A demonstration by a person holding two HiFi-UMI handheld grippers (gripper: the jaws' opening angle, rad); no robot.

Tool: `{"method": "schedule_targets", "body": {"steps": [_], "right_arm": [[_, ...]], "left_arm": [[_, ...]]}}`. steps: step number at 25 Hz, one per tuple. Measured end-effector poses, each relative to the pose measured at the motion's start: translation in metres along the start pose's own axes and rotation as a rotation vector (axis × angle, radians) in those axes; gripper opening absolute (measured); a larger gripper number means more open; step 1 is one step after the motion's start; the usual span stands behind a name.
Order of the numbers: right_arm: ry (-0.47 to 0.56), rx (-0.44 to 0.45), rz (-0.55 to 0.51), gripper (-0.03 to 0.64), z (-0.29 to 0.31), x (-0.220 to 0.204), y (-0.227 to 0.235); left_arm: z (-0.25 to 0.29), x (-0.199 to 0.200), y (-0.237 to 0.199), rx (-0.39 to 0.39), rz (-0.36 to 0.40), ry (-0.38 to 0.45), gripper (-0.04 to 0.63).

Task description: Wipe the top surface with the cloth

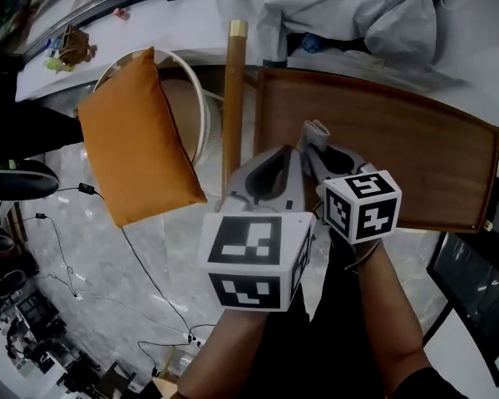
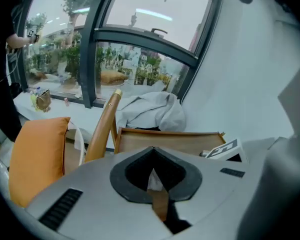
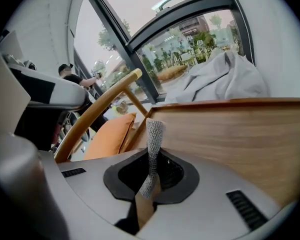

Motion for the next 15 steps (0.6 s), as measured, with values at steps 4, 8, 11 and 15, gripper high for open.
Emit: {"method": "schedule_targets", "body": {"steps": [4,8,11,15], "right_arm": [[-0.031,0.036,-0.022,0.037,0.021,-0.004,-0.025],[-0.061,0.057,-0.034,0.037,0.036,-0.009,-0.041],[-0.083,0.071,-0.027,0.037,0.045,-0.012,-0.049],[-0.105,0.079,-0.039,0.037,0.054,-0.016,-0.058]], "left_arm": [[-0.011,-0.001,-0.018,0.014,-0.010,0.010,0.011],[-0.019,-0.001,-0.029,0.025,-0.026,0.019,0.011],[-0.020,-0.001,-0.033,0.029,-0.029,0.021,0.011],[-0.018,-0.007,-0.035,0.033,-0.035,0.011,0.011]]}}
Point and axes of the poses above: the fingertips, and each gripper's own axes: z forward along the fingers, y to its right, x out of its top, the point moved 6 cm from there along -z, backward along the fingers, and after that the axes turned 1 degree about -y, right-handed, at the moved point
